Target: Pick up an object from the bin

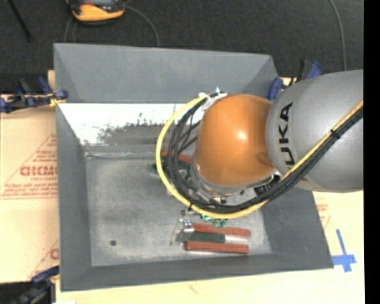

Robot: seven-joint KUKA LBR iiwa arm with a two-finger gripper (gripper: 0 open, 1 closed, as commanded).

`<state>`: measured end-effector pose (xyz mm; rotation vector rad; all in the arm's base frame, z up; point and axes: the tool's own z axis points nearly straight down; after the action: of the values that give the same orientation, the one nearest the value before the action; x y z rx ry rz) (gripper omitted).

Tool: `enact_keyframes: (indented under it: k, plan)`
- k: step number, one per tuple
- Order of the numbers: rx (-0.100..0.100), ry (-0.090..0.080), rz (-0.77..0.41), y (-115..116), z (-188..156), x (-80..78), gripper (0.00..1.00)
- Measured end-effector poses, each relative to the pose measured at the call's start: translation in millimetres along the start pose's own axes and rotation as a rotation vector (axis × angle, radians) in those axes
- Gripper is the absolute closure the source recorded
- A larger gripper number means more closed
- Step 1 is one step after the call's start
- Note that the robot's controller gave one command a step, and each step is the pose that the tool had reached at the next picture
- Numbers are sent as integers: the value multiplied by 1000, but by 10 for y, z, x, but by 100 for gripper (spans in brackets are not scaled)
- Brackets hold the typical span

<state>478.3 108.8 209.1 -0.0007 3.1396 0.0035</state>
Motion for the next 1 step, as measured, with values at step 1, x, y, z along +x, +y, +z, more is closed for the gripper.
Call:
enact_keyframes:
  k: [1]
  plan:
    - [2, -6, -79, -304, 379, 10, 0]
